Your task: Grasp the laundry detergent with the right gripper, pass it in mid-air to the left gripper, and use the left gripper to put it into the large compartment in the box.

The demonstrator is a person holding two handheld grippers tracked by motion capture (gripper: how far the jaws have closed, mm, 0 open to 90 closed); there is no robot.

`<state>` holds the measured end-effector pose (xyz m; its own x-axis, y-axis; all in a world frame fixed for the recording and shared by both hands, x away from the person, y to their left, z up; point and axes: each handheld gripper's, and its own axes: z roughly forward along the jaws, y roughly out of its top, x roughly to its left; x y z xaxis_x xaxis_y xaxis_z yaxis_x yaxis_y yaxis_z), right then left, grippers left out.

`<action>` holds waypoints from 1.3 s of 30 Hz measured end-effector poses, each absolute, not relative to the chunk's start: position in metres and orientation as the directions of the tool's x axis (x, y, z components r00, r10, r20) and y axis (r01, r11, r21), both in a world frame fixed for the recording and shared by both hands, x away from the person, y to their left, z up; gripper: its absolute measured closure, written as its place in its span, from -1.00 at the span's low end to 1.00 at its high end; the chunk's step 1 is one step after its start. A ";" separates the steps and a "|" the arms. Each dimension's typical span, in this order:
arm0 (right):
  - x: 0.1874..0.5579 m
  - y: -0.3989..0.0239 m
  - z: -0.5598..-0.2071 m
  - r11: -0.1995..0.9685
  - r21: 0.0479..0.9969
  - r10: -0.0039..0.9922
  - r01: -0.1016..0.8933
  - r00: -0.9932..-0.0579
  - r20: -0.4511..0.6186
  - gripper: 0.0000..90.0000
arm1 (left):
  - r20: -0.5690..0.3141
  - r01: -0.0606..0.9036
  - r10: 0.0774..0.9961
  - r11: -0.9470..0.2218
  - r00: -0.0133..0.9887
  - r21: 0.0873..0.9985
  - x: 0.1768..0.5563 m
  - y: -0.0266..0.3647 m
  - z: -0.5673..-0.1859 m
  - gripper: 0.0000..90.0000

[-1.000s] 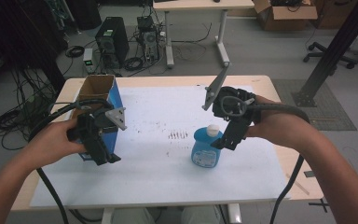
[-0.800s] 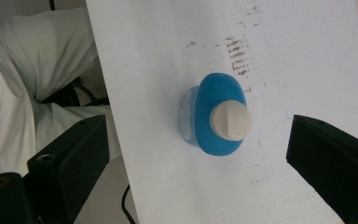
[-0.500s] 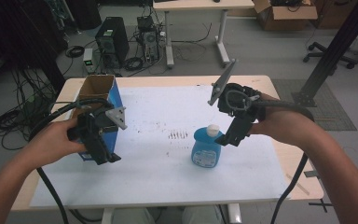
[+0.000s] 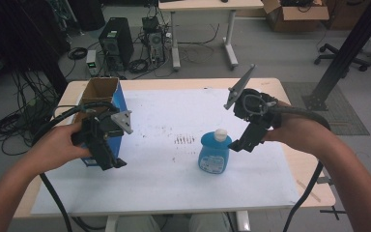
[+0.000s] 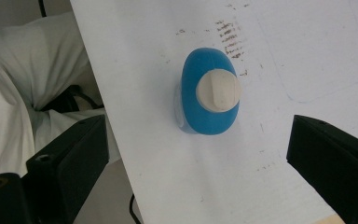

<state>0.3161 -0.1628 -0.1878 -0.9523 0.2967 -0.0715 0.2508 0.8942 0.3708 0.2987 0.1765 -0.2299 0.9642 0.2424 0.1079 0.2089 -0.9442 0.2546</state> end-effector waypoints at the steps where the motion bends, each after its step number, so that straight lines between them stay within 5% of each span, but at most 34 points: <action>1: 0.316 -0.164 -0.190 0.893 0.370 0.300 0.255 -0.951 -0.068 -0.88 | 0.108 0.210 0.244 -0.944 0.964 0.256 0.299 0.176 -0.230 -0.87; 39: 0.321 -0.198 -0.249 0.824 0.476 0.360 0.307 -0.933 -0.023 -0.87 | 0.097 0.217 0.249 -0.941 0.964 0.258 0.304 0.175 -0.238 -0.87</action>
